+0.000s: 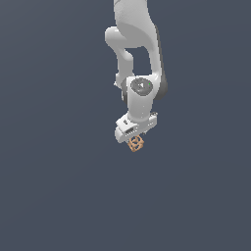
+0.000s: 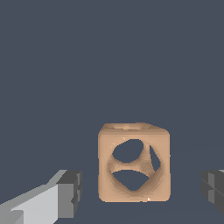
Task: Pick up the object and move it to a goal position.
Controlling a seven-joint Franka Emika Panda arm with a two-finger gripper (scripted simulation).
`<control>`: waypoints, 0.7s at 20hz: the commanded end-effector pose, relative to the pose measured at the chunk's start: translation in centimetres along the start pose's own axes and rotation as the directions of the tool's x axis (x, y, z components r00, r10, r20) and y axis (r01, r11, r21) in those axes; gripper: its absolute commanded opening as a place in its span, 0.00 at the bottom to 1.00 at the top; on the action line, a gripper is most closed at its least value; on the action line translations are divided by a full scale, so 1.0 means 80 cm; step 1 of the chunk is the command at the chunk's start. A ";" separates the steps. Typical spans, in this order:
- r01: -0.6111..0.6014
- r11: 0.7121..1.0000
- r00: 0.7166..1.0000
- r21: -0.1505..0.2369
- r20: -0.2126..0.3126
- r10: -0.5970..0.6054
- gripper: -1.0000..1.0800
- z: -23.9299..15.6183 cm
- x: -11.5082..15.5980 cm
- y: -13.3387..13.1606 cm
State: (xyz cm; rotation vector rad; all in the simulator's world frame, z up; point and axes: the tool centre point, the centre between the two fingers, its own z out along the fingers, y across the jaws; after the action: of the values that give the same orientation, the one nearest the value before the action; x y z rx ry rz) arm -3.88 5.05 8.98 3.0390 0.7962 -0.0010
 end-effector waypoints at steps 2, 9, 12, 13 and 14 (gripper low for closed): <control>0.000 1.000 1.000 0.000 0.000 0.000 0.96 0.004 0.000 0.000; 0.004 1.000 1.000 0.000 0.000 -0.004 0.96 0.040 -0.001 -0.001; 0.006 1.000 1.000 0.000 -0.001 -0.006 0.96 0.055 -0.001 -0.002; 0.006 1.000 1.000 0.000 -0.001 -0.006 0.96 0.058 -0.001 -0.001; 0.006 1.000 1.000 0.000 -0.001 -0.006 0.96 0.060 -0.001 -0.001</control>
State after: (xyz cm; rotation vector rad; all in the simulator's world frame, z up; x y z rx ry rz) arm -4.04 5.10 4.55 3.0372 0.8047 -0.0021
